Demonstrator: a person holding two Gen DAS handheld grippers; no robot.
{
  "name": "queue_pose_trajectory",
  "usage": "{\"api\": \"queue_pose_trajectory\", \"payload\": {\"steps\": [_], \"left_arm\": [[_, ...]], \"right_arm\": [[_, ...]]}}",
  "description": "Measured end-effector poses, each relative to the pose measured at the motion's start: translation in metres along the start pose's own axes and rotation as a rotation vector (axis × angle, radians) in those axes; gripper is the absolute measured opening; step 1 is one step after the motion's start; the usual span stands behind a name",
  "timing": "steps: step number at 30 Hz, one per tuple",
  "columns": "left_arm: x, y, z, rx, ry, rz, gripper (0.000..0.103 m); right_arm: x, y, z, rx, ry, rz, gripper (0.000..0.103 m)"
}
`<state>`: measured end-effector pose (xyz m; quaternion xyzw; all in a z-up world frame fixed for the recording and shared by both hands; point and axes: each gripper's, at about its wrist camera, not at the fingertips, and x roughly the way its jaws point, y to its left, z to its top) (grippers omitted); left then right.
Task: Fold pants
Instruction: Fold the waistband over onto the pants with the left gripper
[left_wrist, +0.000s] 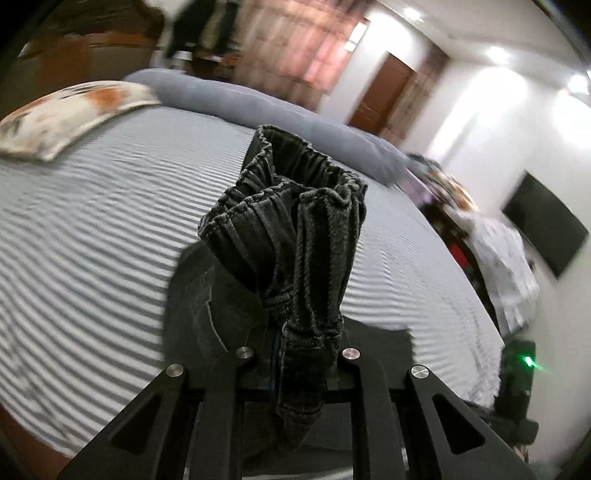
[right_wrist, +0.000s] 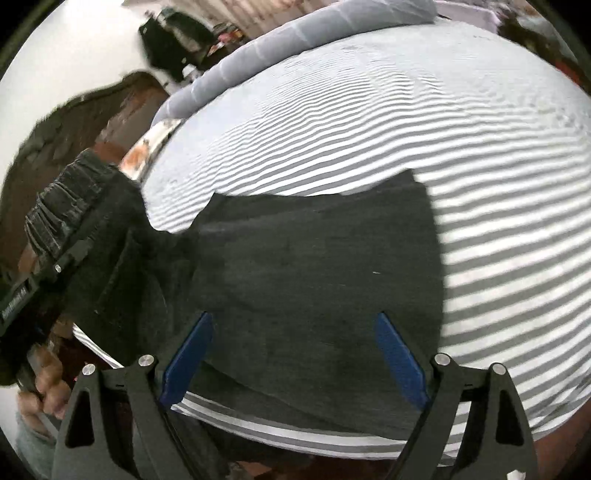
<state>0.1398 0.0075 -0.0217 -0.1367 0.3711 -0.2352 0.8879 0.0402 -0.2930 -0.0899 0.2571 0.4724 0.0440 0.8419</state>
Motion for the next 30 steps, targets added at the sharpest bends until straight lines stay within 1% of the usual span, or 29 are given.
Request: {"api": "queue_pose_trajectory", "payload": {"steps": [1, 3, 6, 8, 9, 10, 12, 13, 15, 16, 18, 21, 23, 24, 27, 28, 30], "left_arm": [[0.008, -0.018, -0.007, 0.029, 0.020, -0.021, 0.015], [0.023, -0.041, -0.018, 0.061, 0.064, -0.051, 0.015], [0.049, -0.072, -0.044, 0.127, 0.129, -0.078, 0.015], [0.067, -0.088, -0.063, 0.159, 0.174, -0.103, 0.015], [0.077, -0.094, -0.075, 0.170, 0.200, -0.107, 0.015], [0.086, -0.096, -0.082, 0.184, 0.220, -0.097, 0.015], [0.100, -0.102, -0.102, 0.231, 0.252, -0.068, 0.015], [0.103, -0.104, -0.108, 0.250, 0.257, -0.062, 0.016], [0.104, -0.111, -0.117, 0.301, 0.254, -0.040, 0.017], [0.104, -0.112, -0.118, 0.310, 0.253, -0.040, 0.017], [0.103, -0.114, -0.117, 0.303, 0.258, -0.042, 0.022], [0.097, -0.114, -0.113, 0.293, 0.273, -0.075, 0.032], [0.088, -0.118, -0.114, 0.313, 0.270, -0.110, 0.041], [0.082, -0.119, -0.115, 0.324, 0.266, -0.124, 0.043], [0.068, -0.117, -0.120, 0.323, 0.277, -0.168, 0.044], [0.064, -0.117, -0.120, 0.324, 0.276, -0.168, 0.044], [0.060, -0.115, -0.119, 0.316, 0.281, -0.158, 0.044]], "right_arm": [[-0.004, -0.010, -0.001, 0.028, -0.003, 0.018, 0.088], [-0.007, -0.028, -0.001, 0.084, -0.008, 0.056, 0.088], [-0.006, -0.050, -0.001, 0.162, -0.005, 0.139, 0.088], [-0.004, -0.063, -0.002, 0.215, 0.004, 0.240, 0.088], [-0.002, -0.069, -0.002, 0.252, 0.010, 0.291, 0.088], [0.001, -0.076, -0.002, 0.296, 0.011, 0.324, 0.089], [0.007, -0.084, -0.002, 0.343, 0.008, 0.379, 0.089], [0.010, -0.086, 0.000, 0.347, 0.009, 0.379, 0.089], [0.013, -0.082, 0.005, 0.312, 0.010, 0.360, 0.089], [0.015, -0.080, 0.008, 0.291, 0.015, 0.353, 0.089], [0.020, -0.073, 0.013, 0.266, 0.030, 0.359, 0.089], [0.028, -0.069, 0.019, 0.269, 0.037, 0.375, 0.089], [0.028, -0.069, 0.021, 0.284, 0.031, 0.401, 0.089], [0.028, -0.070, 0.022, 0.291, 0.028, 0.407, 0.089], [0.026, -0.069, 0.026, 0.289, 0.017, 0.403, 0.089], [0.026, -0.068, 0.027, 0.283, 0.017, 0.395, 0.089], [0.025, -0.068, 0.028, 0.264, 0.038, 0.345, 0.089]]}}
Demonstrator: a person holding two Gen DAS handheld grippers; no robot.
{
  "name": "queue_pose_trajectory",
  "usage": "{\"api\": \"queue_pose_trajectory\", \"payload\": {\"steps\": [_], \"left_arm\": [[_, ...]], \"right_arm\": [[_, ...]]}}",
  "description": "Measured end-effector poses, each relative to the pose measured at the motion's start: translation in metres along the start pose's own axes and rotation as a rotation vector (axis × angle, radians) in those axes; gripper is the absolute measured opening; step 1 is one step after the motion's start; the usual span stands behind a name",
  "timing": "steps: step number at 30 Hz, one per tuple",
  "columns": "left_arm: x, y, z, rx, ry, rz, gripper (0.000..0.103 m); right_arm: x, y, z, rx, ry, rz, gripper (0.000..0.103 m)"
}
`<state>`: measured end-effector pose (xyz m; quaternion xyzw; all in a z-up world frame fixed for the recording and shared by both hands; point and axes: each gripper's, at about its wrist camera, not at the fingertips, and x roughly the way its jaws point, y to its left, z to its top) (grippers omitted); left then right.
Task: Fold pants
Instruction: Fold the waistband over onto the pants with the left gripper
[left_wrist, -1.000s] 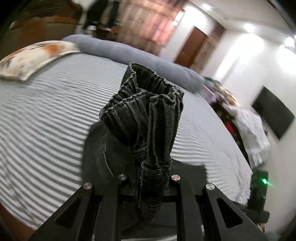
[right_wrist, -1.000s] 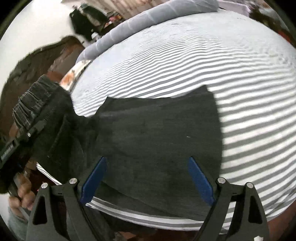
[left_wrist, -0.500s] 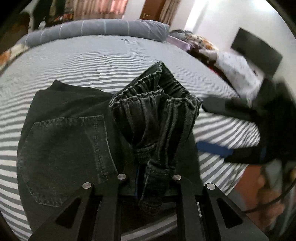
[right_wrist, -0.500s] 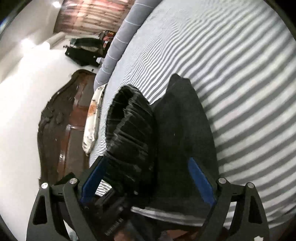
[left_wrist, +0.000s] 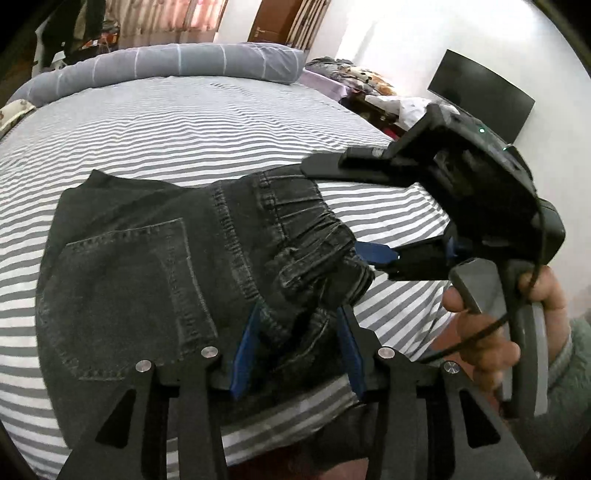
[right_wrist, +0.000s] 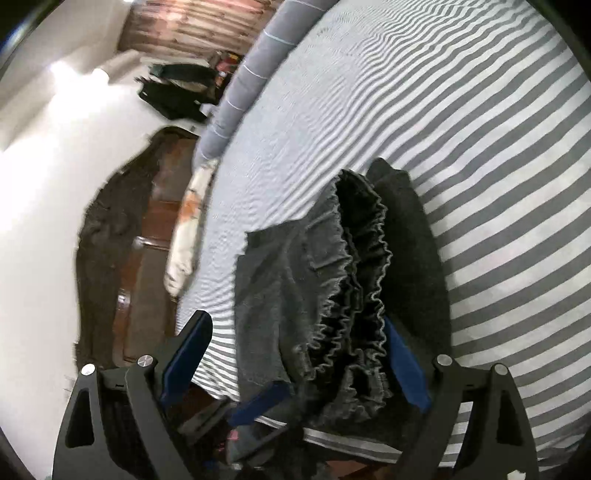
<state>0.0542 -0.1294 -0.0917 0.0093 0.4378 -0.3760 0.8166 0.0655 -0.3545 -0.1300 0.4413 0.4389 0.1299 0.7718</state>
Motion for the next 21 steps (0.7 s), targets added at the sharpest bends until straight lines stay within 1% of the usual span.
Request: {"api": "queue_pose_trajectory", "payload": {"steps": [3, 5, 6, 8, 11, 12, 13, 15, 18, 21], "left_arm": [[-0.009, 0.014, 0.000, -0.023, 0.003, 0.049, 0.044], [-0.017, 0.027, 0.000, -0.052, 0.000, 0.082, 0.044], [-0.021, 0.036, 0.000, -0.066, -0.006, 0.109, 0.044], [-0.029, 0.054, 0.001, -0.091, -0.013, 0.172, 0.045], [-0.036, 0.082, 0.001, -0.135, -0.020, 0.265, 0.045], [-0.037, 0.091, 0.001, -0.151, -0.019, 0.281, 0.045], [-0.037, 0.100, 0.001, -0.168, -0.016, 0.289, 0.045], [-0.035, 0.115, -0.001, -0.192, 0.002, 0.310, 0.045], [-0.036, 0.125, -0.003, -0.209, 0.003, 0.319, 0.045], [-0.038, 0.123, -0.004, -0.193, -0.008, 0.308, 0.045]], "right_arm": [[0.004, 0.007, 0.001, -0.049, 0.028, -0.077, 0.089], [0.012, 0.011, -0.001, -0.084, 0.050, -0.128, 0.078], [0.016, 0.013, -0.001, -0.095, 0.058, -0.150, 0.063], [0.024, 0.011, -0.002, -0.102, 0.079, -0.197, 0.051], [0.032, 0.010, -0.003, -0.113, 0.082, -0.253, 0.043], [0.033, 0.012, -0.004, -0.136, 0.076, -0.274, 0.031], [0.034, 0.017, -0.005, -0.168, 0.074, -0.301, 0.025], [0.031, 0.020, -0.008, -0.189, 0.061, -0.304, 0.021], [0.018, 0.033, -0.013, -0.258, 0.024, -0.335, 0.019], [0.005, 0.044, -0.017, -0.343, -0.021, -0.419, 0.019]]}}
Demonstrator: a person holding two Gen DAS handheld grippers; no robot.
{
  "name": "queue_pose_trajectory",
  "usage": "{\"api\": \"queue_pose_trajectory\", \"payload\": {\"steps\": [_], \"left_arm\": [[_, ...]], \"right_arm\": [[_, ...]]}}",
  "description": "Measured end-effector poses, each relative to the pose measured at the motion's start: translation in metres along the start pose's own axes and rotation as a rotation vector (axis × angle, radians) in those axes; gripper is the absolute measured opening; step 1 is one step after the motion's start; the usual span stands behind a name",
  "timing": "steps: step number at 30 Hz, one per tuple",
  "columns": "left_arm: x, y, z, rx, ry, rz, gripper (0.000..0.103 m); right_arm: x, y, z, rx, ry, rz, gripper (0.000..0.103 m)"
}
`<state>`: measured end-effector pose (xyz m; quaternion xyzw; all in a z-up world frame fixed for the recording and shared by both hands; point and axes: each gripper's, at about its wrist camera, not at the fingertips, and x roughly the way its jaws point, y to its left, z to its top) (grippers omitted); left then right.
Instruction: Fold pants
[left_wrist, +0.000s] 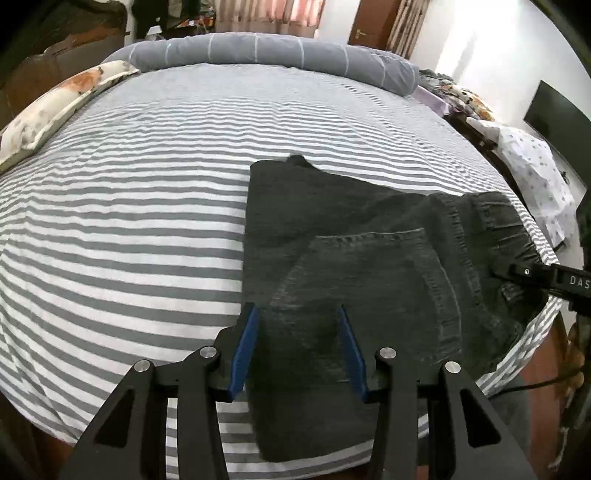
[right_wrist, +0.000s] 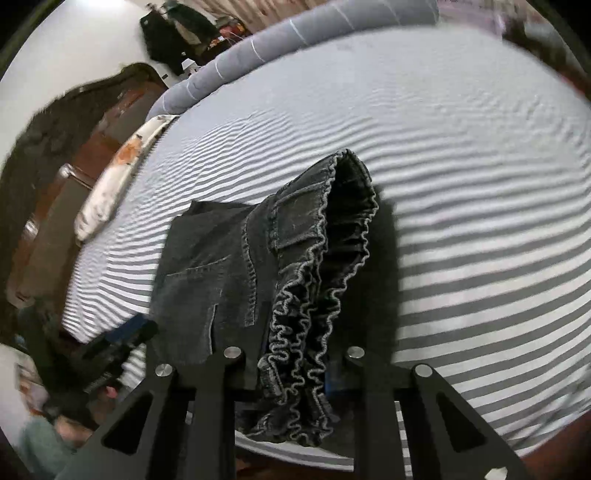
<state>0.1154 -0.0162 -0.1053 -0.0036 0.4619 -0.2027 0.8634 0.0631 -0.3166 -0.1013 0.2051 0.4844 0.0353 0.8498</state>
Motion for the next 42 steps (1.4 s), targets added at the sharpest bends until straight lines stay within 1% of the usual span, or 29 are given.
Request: {"api": "queue_pose_trajectory", "payload": {"steps": [2, 3, 4, 5, 7, 9, 10, 12, 14, 15, 17, 19, 21, 22, 25, 29, 30, 32, 35, 38, 41, 42], "left_arm": [[0.005, -0.003, 0.000, 0.019, 0.007, -0.005, 0.045], [0.009, -0.004, -0.001, 0.031, 0.019, -0.010, 0.045], [0.014, -0.006, -0.002, 0.042, 0.027, -0.007, 0.045], [0.018, -0.008, -0.005, 0.061, 0.036, 0.011, 0.045], [0.021, -0.010, -0.007, 0.074, 0.038, 0.023, 0.046], [0.022, -0.009, -0.009, 0.079, 0.034, 0.023, 0.046], [0.023, -0.010, -0.010, 0.085, 0.040, 0.027, 0.046], [0.021, -0.013, -0.009, 0.100, 0.053, 0.036, 0.046], [0.016, -0.011, -0.003, 0.083, 0.056, 0.021, 0.046], [0.010, -0.008, 0.003, 0.065, 0.037, 0.006, 0.046], [0.002, -0.007, 0.014, 0.070, -0.005, -0.008, 0.046], [0.000, -0.010, 0.029, 0.095, -0.038, -0.005, 0.047], [0.007, -0.013, 0.045, 0.109, -0.038, -0.009, 0.047], [0.014, -0.015, 0.053, 0.115, -0.029, -0.022, 0.047], [0.039, -0.020, 0.074, 0.122, 0.005, -0.020, 0.047], [0.066, -0.025, 0.091, 0.136, 0.035, -0.008, 0.047], [0.074, -0.025, 0.095, 0.132, 0.045, 0.003, 0.047], [0.089, -0.021, 0.100, 0.123, 0.079, 0.004, 0.047], [0.104, -0.016, 0.106, 0.095, 0.099, -0.002, 0.047], [0.112, -0.015, 0.112, 0.071, 0.106, 0.004, 0.047], [0.115, -0.017, 0.114, 0.069, 0.112, 0.024, 0.047], [0.115, -0.017, 0.114, 0.070, 0.112, 0.031, 0.047]], "right_arm": [[0.005, -0.008, 0.000, -0.003, 0.018, -0.009, 0.019], [0.009, -0.010, -0.001, -0.007, 0.032, -0.017, 0.021], [0.017, -0.014, -0.003, -0.010, 0.051, -0.046, 0.024], [0.020, -0.015, -0.004, -0.008, 0.057, -0.057, 0.025], [0.021, -0.017, -0.005, -0.006, 0.045, -0.092, 0.037], [0.022, -0.017, -0.004, -0.021, 0.042, -0.112, 0.040], [0.023, -0.019, -0.004, -0.015, 0.048, -0.119, 0.046], [0.022, -0.022, -0.003, -0.008, 0.058, -0.135, 0.053], [0.014, -0.022, -0.001, -0.006, 0.059, -0.136, 0.053], [0.009, -0.021, 0.000, -0.010, 0.047, -0.157, 0.054], [-0.006, -0.017, 0.005, -0.024, -0.003, -0.205, 0.055], [-0.021, -0.010, 0.014, -0.043, -0.049, -0.197, 0.055], [-0.026, 0.000, 0.024, -0.059, -0.071, -0.176, 0.055], [-0.023, 0.008, 0.029, -0.086, -0.065, -0.165, 0.055], [-0.003, 0.034, 0.042, -0.155, -0.038, -0.161, 0.055], [0.029, 0.059, 0.046, -0.240, -0.011, -0.210, 0.055], [0.037, 0.061, 0.047, -0.252, 0.001, -0.225, 0.054], [0.052, 0.061, 0.049, -0.281, 0.020, -0.283, 0.054], [0.066, 0.055, 0.050, -0.291, 0.065, -0.320, 0.054], [0.068, 0.057, 0.043, -0.334, 0.070, -0.345, 0.054], [0.066, 0.060, 0.033, -0.361, 0.070, -0.372, 0.054], [0.064, 0.061, 0.032, -0.364, 0.071, -0.378, 0.057]]}}
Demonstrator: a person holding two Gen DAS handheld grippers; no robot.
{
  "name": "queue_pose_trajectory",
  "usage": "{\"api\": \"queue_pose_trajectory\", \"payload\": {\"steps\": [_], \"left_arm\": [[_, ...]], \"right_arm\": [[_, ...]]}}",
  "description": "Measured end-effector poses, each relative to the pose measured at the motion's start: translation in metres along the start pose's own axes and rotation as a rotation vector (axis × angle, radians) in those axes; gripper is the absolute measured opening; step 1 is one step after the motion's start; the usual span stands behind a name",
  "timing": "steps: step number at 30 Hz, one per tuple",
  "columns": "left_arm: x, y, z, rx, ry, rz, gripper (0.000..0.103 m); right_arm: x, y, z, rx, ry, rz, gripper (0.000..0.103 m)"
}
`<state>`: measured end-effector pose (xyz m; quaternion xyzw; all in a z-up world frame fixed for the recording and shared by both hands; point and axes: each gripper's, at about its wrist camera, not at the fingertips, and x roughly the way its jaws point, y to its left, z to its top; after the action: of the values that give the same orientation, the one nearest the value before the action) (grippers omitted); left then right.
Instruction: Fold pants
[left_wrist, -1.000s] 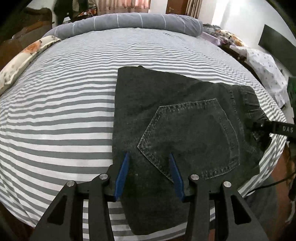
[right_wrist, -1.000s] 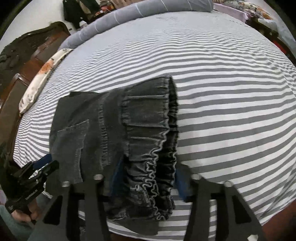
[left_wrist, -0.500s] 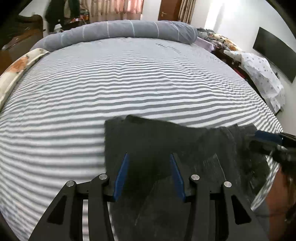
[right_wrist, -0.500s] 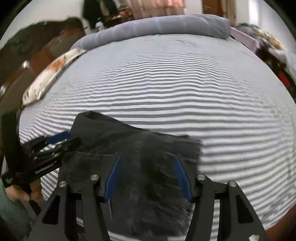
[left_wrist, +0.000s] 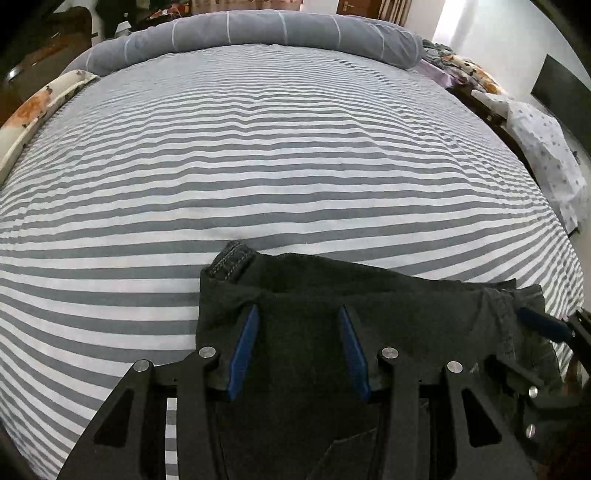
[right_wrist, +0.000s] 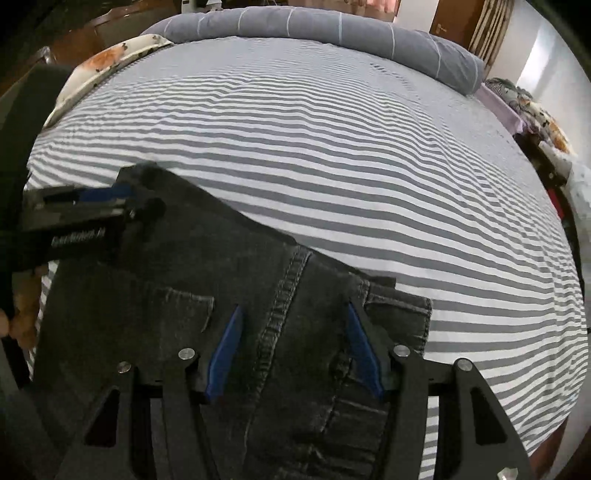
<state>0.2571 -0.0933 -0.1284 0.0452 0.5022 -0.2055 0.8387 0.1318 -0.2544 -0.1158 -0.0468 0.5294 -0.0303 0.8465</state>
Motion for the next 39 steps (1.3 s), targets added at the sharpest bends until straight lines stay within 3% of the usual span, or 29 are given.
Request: {"api": "queue_pose_trajectory", "payload": {"steps": [3, 13, 19, 32, 39], "left_arm": [[-0.012, -0.006, -0.004, 0.037, -0.022, 0.035, 0.047], [-0.059, -0.018, -0.062, 0.133, -0.042, 0.076, 0.047], [-0.069, -0.018, -0.094, 0.132, -0.017, 0.073, 0.047], [-0.075, -0.020, -0.130, 0.100, -0.015, 0.078, 0.047], [-0.070, -0.018, -0.129, 0.079, -0.009, 0.056, 0.049]], "right_arm": [[-0.008, -0.002, -0.009, 0.024, 0.015, 0.025, 0.065], [-0.030, 0.000, -0.056, 0.042, 0.018, 0.037, 0.066], [-0.039, 0.002, -0.069, 0.052, 0.016, 0.039, 0.067], [-0.043, 0.000, -0.093, 0.053, 0.032, 0.042, 0.068], [-0.027, 0.000, -0.091, 0.055, 0.050, 0.054, 0.078]]}}
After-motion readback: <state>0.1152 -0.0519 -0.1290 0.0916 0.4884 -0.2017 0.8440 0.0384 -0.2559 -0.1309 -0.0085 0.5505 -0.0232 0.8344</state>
